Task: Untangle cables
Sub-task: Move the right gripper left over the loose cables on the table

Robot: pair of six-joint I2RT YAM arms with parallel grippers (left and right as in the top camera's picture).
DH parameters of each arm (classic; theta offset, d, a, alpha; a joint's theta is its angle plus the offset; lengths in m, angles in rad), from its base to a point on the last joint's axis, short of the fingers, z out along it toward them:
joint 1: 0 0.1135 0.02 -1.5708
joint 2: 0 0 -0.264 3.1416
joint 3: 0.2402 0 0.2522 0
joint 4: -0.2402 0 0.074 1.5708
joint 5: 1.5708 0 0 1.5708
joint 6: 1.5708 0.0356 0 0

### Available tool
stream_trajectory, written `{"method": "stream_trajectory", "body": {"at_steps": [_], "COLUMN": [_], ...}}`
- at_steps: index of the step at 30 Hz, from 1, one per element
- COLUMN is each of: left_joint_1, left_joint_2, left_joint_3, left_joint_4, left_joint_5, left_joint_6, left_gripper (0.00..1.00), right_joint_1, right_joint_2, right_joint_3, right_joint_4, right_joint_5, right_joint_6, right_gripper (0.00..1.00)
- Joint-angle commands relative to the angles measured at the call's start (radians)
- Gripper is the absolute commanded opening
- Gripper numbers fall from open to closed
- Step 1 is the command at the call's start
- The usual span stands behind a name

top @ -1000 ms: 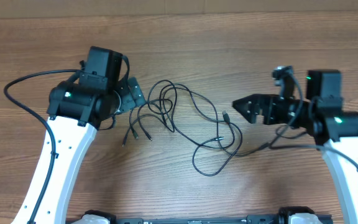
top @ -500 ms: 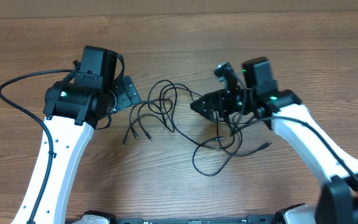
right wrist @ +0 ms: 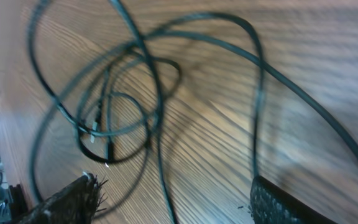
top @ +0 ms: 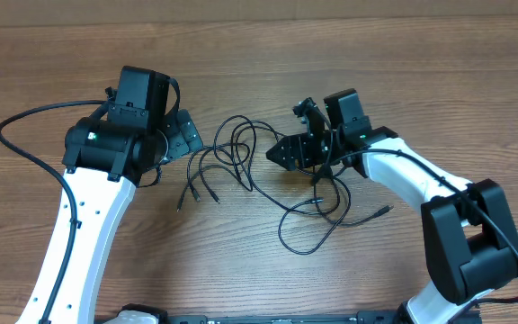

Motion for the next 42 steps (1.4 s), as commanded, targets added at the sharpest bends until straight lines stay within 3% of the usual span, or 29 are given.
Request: {"method": "stream_trajectory", "body": {"at_steps": [1, 3, 13, 42], "left_joint_1": [0.005, 0.005, 0.004, 0.004], "left_joint_2": [0.009, 0.009, 0.009, 0.009], "left_joint_3": [0.016, 0.016, 0.016, 0.016], "left_joint_4": [0.001, 0.001, 0.001, 0.001], "left_joint_5": [-0.018, -0.018, -0.018, -0.018], "left_joint_6": [-0.009, -0.009, -0.009, -0.009], "left_gripper": [0.99, 1.00, 0.99, 1.00], "right_joint_1": [0.040, 0.055, 0.076, 0.135], "right_joint_2": [-0.001, -0.001, 0.000, 0.196], "right_joint_3": [-0.005, -0.005, -0.005, -0.005], "right_joint_4": [0.059, 0.084, 0.105, 0.298], "right_joint_5": [0.023, 0.060, 0.107, 0.087], "right_joint_6": [0.008, 0.009, 0.010, 0.088], "right_gripper": [0.70, 0.63, 0.58, 0.54]}}
